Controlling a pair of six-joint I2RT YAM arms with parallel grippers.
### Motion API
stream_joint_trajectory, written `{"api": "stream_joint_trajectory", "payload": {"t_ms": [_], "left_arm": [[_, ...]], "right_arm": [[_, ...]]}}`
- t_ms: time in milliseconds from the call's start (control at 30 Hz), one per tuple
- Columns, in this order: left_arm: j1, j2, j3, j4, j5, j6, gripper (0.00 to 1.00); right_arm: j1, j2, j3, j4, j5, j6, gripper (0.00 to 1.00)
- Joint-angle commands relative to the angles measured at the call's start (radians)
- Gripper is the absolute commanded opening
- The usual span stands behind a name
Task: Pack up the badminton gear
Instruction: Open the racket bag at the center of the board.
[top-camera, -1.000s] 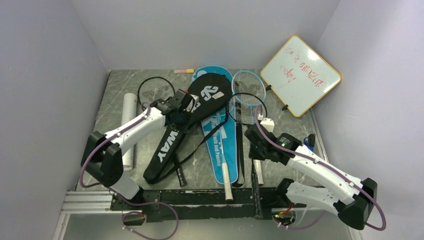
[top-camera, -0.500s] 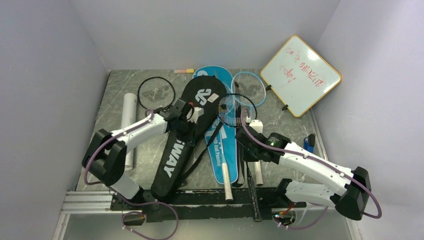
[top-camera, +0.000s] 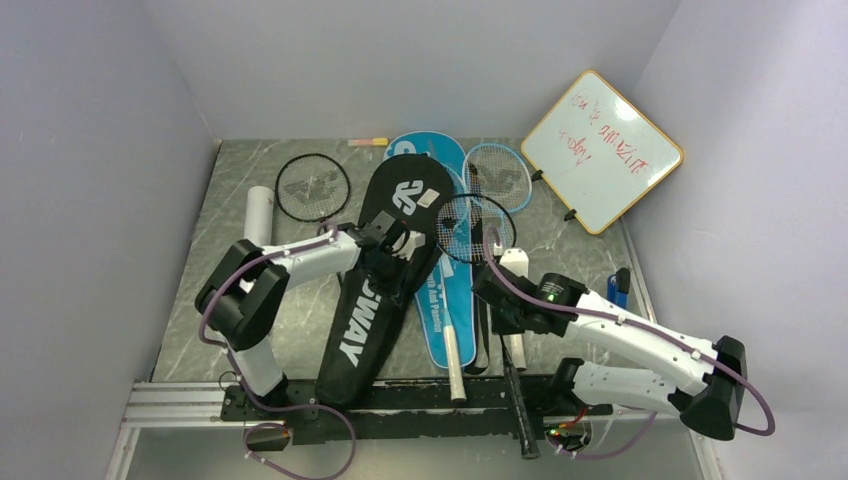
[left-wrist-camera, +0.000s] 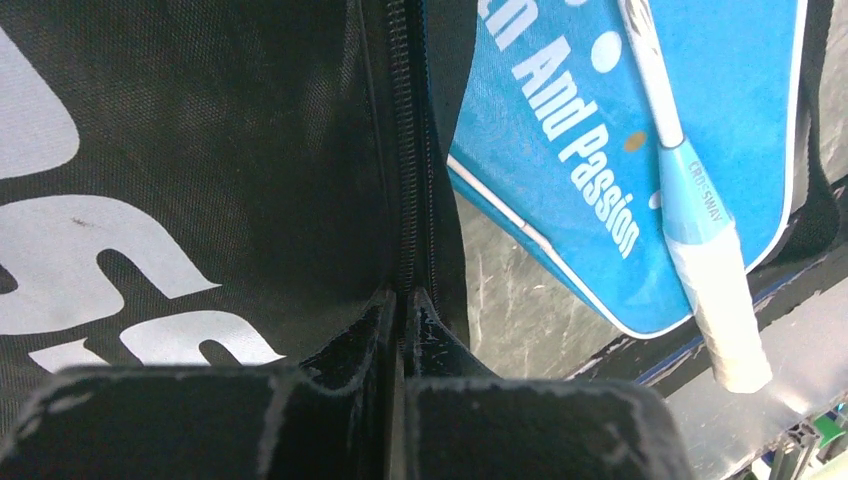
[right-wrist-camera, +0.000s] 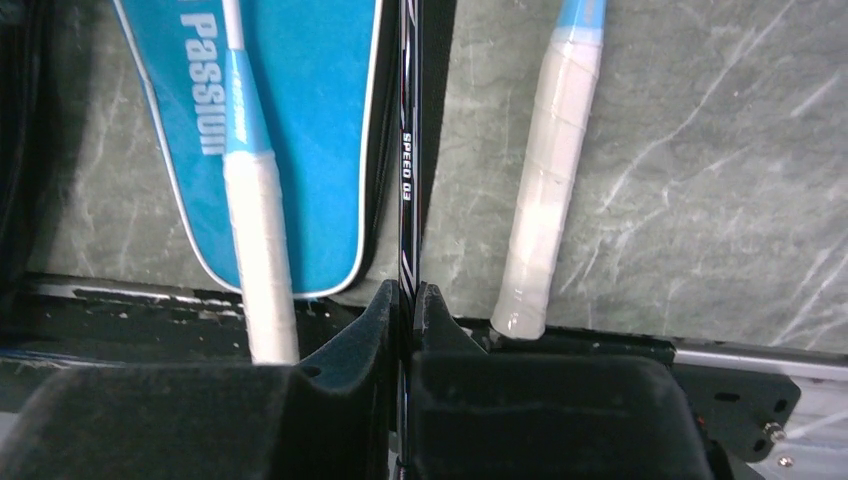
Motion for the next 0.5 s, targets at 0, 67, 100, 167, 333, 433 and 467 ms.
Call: {"api": "stream_joint_trajectory", "payload": {"t_ms": [0,67,100,167,333,433,467], "left_arm": [[0.001,-0.007,0.066,0.042,-0.038,-0.028,0.05],[0.014,-0.012,0.081,0.055,-0.026,-0.039,0.05],[0.022,-0.013,0.085,0.066,-0.012,-0.045,0.05],[0.049,-0.011,0.094,0.084,0.022,-0.059,0.05],[0.104,-0.024,0.128,0.081,0.071,-0.056,0.05],[0.118,-0.025,0.158,0.045,0.077,-0.042,0.05],[0.123,-0.028,0.161,0.043,0.080,-0.039,0.05]], "right_arm": [[0.034,-0.030,0.044,-0.123,0.009,0.036,0.00],[0.044,-0.044,0.046,-0.141,0.013,0.042,0.00],[0.048,-0.050,0.047,-0.141,0.013,0.041,0.00],[0.049,-0.062,0.052,-0.135,0.012,0.039,0.00],[0.053,-0.062,0.059,-0.074,-0.024,-0.005,0.00],[0.061,-0.046,0.062,-0.053,-0.034,-0.022,0.00],[0.065,-0.038,0.064,-0.050,-0.034,-0.026,0.00]]}}
